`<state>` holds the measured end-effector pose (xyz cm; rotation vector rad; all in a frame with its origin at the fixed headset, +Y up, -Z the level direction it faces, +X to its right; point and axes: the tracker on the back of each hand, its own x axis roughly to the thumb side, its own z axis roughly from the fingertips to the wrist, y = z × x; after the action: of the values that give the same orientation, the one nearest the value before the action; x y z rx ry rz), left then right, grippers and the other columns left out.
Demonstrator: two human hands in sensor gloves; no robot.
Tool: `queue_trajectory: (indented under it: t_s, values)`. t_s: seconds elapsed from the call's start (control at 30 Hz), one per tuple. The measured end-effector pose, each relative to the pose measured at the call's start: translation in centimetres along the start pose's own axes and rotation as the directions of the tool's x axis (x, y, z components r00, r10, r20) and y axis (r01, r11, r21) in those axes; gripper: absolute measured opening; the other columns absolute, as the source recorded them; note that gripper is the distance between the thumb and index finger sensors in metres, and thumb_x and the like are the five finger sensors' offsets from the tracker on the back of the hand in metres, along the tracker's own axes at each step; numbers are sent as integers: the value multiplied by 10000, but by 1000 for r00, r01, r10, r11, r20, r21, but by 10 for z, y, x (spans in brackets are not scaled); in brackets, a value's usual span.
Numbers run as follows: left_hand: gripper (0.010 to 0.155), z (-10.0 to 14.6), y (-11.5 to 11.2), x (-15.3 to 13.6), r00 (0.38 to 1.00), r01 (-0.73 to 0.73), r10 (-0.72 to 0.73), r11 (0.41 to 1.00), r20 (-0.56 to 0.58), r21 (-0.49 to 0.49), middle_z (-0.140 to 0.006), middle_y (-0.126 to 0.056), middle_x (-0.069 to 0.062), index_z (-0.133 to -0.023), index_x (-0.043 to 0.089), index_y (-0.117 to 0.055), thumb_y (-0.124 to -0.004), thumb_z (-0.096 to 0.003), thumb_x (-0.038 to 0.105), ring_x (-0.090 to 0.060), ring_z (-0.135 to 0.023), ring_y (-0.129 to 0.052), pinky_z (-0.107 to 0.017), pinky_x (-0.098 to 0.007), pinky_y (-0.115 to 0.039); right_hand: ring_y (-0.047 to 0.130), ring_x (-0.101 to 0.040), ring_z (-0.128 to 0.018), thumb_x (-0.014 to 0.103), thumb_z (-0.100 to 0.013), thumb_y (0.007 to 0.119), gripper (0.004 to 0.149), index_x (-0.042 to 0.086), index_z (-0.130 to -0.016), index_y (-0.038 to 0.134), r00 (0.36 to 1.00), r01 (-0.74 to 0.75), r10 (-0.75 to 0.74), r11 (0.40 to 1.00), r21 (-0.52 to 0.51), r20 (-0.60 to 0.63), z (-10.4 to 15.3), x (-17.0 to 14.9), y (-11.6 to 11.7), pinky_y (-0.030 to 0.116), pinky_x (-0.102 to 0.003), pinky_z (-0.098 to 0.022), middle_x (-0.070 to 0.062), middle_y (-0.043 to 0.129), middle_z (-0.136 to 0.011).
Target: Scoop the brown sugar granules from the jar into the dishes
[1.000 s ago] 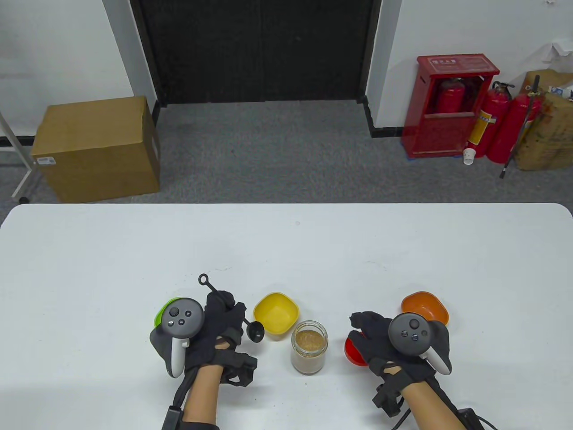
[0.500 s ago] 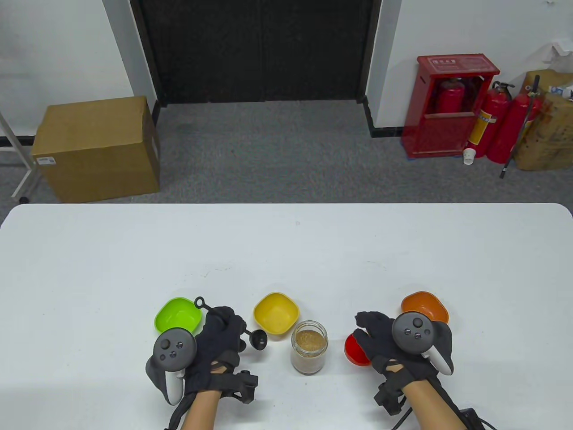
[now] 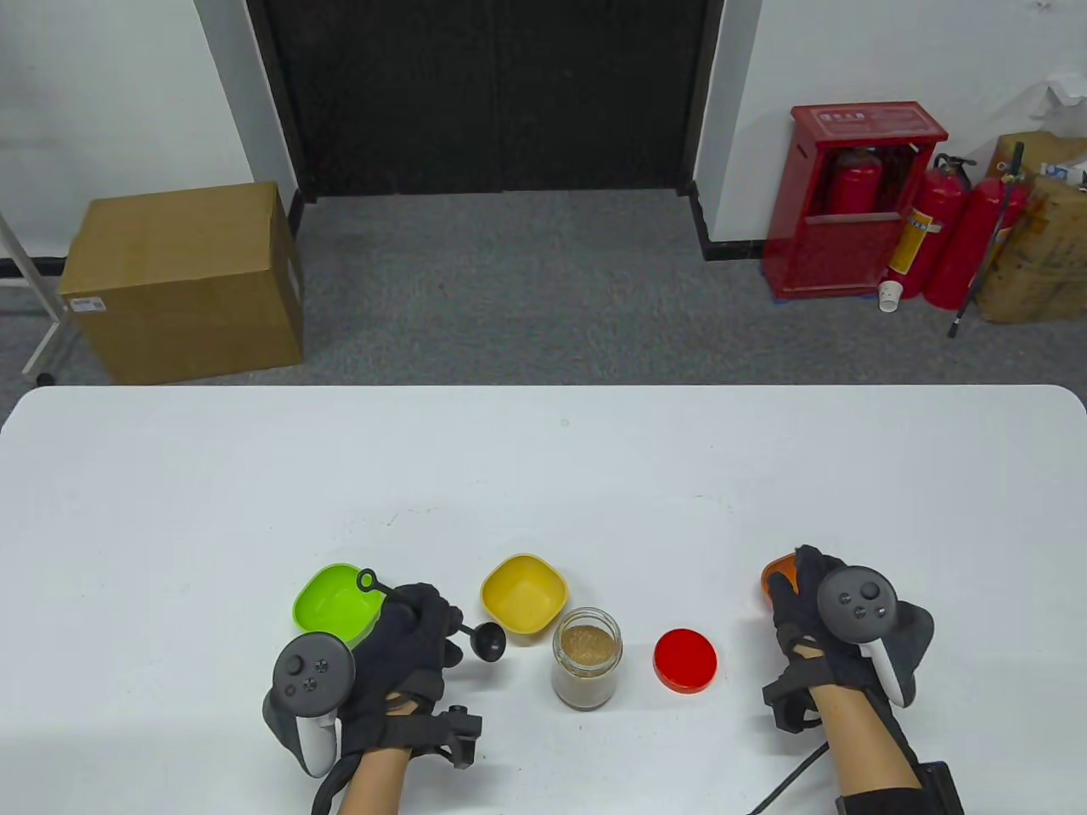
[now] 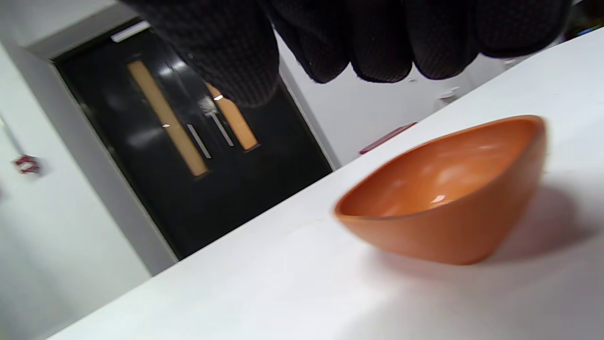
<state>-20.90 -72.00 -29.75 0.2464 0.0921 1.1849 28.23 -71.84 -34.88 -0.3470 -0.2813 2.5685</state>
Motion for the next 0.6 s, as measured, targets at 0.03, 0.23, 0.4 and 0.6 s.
queue_trajectory:
  t_s: [0.03,0.23,0.4,0.6]
  values:
    - [435,0,0,0,1000,-6,6,1000,-2,1,-702,-1029,-83,-875,152,-758,-780,-549,439,-186,-358,-1110,-262,-415,-901,681,-601,-780,324,-526,851,597,-2,-1001,690,999,-14,14,1000,6,-29,-4,-6,1,659,-714,-494,-349,684,-1011]
    - [444,0,0,-2,1000,-6,6,1000,1,-5,-696,-1032,-86,-871,137,-760,-788,-544,436,-188,-350,-1112,-256,-417,-901,611,-618,-823,349,-544,827,661,10,-1060,591,978,-32,47,997,75,-204,-21,-34,8,619,-730,-520,-359,604,-1057]
    - [452,0,-1,-2,1000,-11,11,1000,0,-14,-696,-1031,-91,-876,128,-757,-789,-542,431,-192,-351,-1112,-255,-419,-901,620,-621,-809,356,-547,823,675,4,-1066,574,951,-51,80,993,105,-298,-29,-48,19,627,-723,-512,-367,620,-1045]
    - [457,0,-2,-2,1000,-12,12,1000,-13,-27,-699,-1029,-91,-883,128,-751,-786,-545,432,-192,-354,-1110,-257,-418,-900,721,-565,-678,338,-542,829,662,-11,-1053,590,930,-103,139,987,120,-340,-33,-52,26,691,-670,-438,-342,762,-914]
